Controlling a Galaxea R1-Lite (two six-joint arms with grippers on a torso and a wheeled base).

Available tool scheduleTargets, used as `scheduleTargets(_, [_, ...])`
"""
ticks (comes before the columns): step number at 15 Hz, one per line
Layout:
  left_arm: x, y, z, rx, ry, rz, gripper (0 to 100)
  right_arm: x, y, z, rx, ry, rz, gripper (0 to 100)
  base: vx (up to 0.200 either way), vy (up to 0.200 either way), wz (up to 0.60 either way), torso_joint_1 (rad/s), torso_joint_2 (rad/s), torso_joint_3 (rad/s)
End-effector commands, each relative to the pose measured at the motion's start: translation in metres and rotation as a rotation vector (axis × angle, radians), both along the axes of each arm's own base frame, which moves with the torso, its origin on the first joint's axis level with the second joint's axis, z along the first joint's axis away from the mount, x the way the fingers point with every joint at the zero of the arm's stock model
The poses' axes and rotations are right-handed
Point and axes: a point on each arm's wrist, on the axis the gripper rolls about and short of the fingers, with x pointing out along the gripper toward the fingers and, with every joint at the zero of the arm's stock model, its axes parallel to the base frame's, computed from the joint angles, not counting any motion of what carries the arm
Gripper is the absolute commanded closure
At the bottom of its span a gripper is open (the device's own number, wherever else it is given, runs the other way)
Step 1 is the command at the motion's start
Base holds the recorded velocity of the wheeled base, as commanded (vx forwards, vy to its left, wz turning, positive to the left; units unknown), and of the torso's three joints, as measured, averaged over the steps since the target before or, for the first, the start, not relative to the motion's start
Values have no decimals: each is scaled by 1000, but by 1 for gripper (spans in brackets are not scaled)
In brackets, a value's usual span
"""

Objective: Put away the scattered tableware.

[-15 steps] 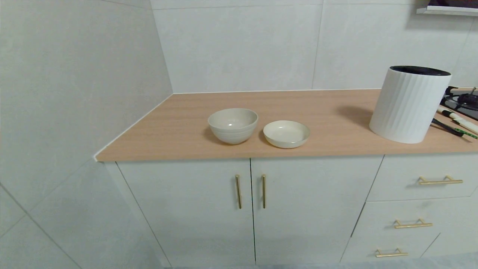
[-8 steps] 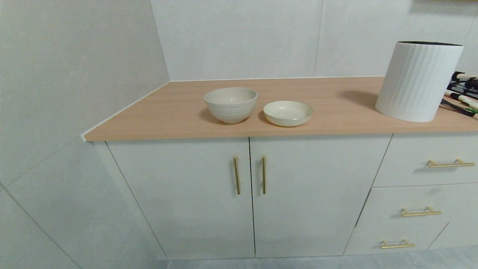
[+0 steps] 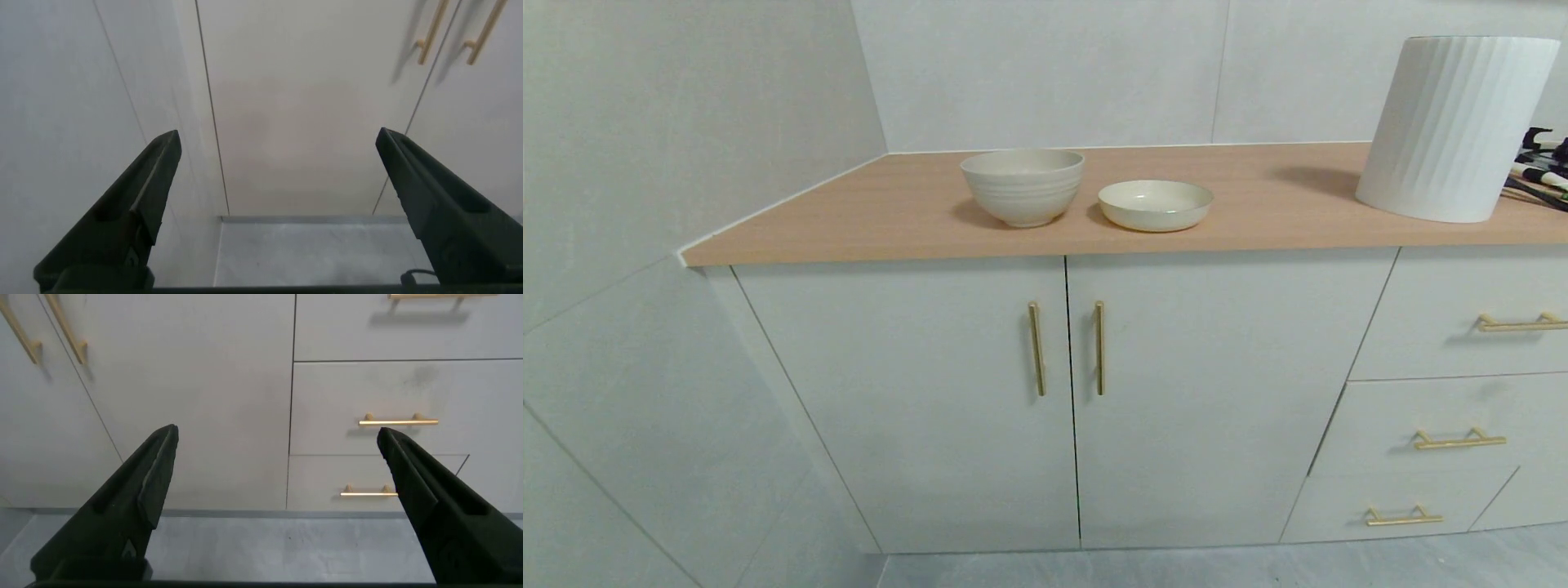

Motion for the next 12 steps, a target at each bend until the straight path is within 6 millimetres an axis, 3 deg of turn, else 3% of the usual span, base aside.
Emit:
scheduleTargets(1, [0,0,0,0,2,1,0,0,0,0,0,1,1,0,0,0,0,0,0,0])
scheduleTargets(12, [0,0,0,0,2,1,0,0,0,0,-19,0,6,0,0,0,0,0,0,0])
